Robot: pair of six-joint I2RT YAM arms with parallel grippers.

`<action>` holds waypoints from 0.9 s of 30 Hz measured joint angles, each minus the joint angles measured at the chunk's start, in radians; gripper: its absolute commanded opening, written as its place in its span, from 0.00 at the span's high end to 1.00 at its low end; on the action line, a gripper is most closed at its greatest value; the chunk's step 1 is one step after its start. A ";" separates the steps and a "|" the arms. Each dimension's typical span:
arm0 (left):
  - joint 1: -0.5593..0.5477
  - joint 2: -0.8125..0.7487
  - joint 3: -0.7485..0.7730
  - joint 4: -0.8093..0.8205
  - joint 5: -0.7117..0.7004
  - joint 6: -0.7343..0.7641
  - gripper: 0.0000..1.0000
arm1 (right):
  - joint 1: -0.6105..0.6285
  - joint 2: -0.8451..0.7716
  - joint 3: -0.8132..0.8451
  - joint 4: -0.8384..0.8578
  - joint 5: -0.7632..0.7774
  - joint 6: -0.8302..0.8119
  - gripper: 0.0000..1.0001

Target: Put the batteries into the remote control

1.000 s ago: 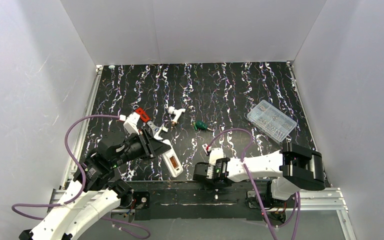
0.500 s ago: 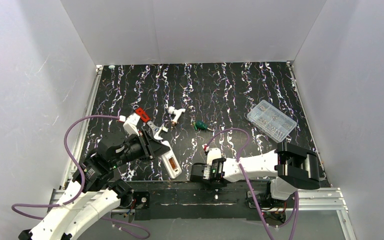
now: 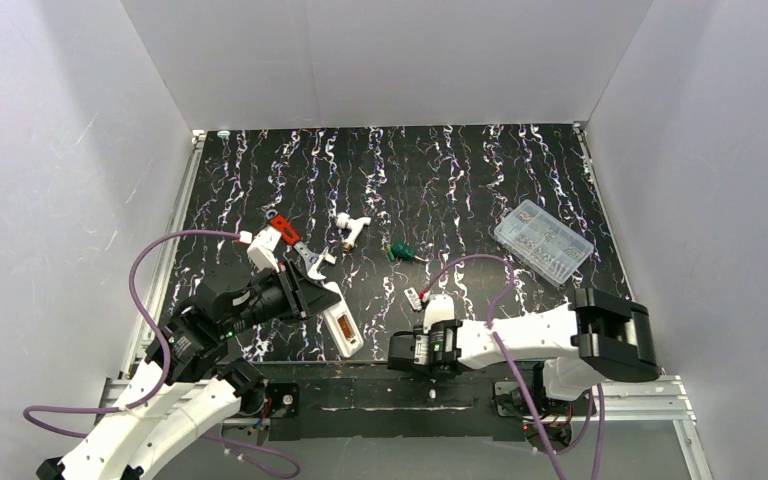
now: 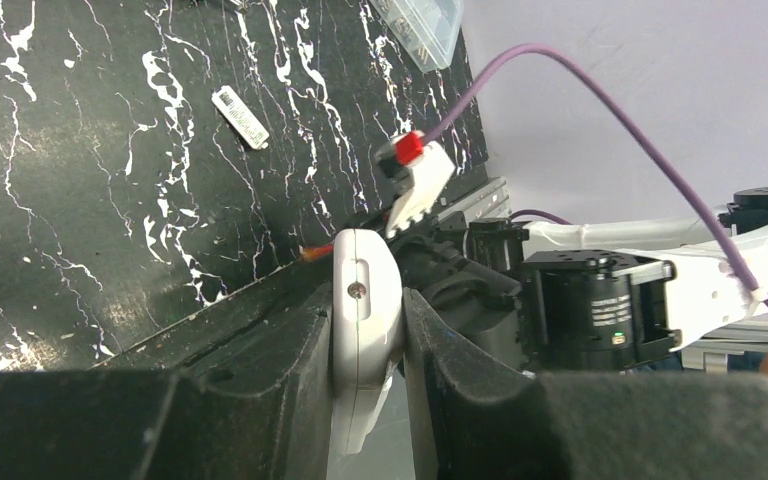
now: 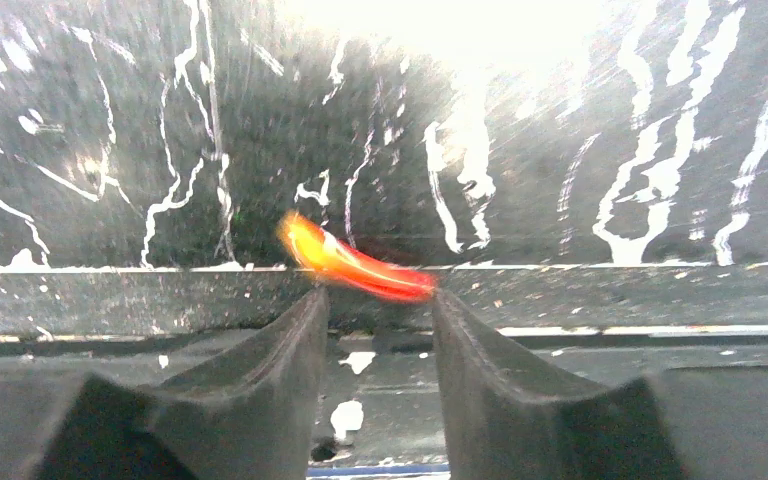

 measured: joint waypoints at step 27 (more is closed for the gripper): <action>-0.003 -0.123 0.012 -0.096 -0.106 0.121 1.00 | -0.435 0.014 0.180 0.388 -0.241 -0.974 0.55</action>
